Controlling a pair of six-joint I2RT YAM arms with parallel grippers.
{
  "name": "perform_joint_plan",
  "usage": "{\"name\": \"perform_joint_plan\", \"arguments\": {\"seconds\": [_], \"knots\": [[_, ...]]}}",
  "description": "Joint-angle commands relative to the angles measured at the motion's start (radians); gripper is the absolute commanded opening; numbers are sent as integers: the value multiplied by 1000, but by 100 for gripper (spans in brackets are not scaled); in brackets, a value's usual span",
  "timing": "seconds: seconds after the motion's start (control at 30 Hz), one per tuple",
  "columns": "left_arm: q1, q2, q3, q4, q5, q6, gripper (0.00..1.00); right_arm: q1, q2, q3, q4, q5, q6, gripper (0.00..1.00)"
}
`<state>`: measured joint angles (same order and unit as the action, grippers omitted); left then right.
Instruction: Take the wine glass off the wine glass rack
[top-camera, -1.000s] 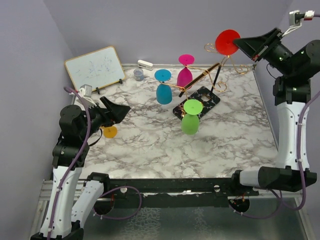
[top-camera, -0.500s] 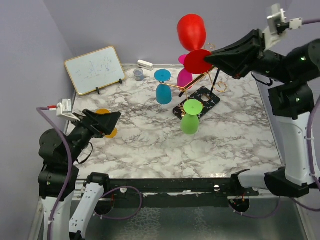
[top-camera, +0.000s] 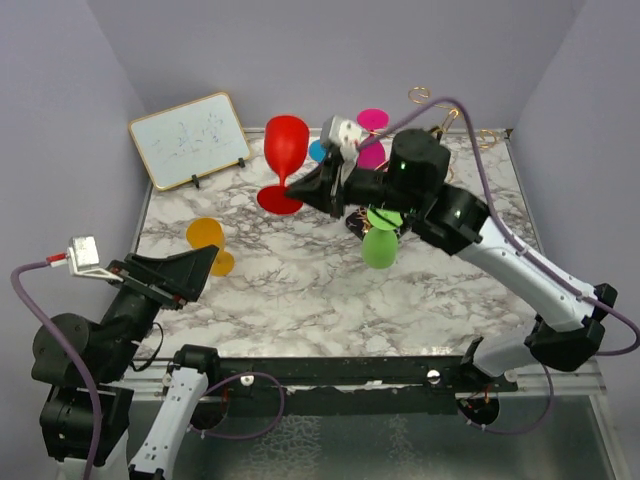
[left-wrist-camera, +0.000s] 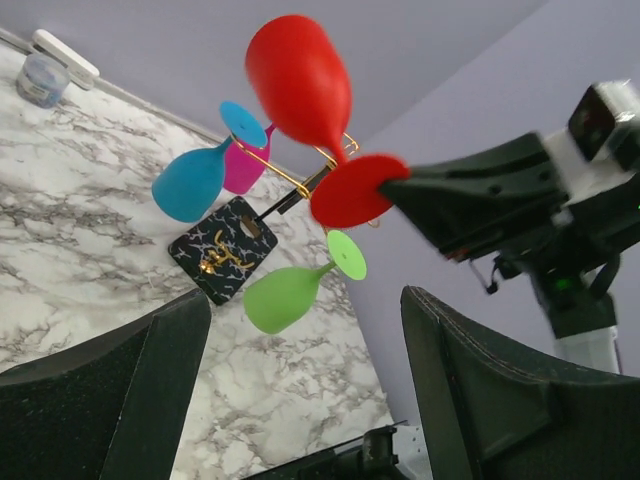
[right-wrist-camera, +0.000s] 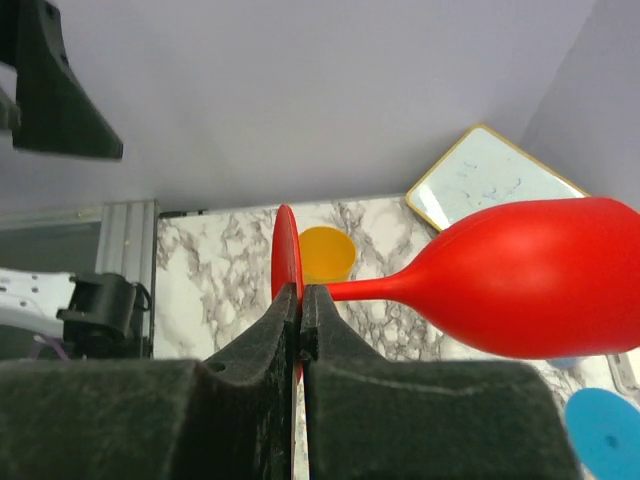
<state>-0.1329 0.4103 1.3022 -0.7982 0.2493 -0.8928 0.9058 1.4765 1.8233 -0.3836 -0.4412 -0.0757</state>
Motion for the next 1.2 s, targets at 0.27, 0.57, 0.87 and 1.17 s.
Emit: {"name": "perform_joint_plan", "arguments": {"seconds": [0.27,0.57,0.87,1.17], "knots": [[-1,-6,-91,-34,106,-214,76,350,-192,-622,637,620,-515,1],[-3,-28,-168,-2,197,-285,76,499,-132,-832,1034,803,-824,1],[-2,-70,-242,2,208,-305,75,610,-4,-928,1351,884,-1071,1],[-1,-90,-289,11,208,-311,72,672,25,-964,1451,877,-1116,1]]}}
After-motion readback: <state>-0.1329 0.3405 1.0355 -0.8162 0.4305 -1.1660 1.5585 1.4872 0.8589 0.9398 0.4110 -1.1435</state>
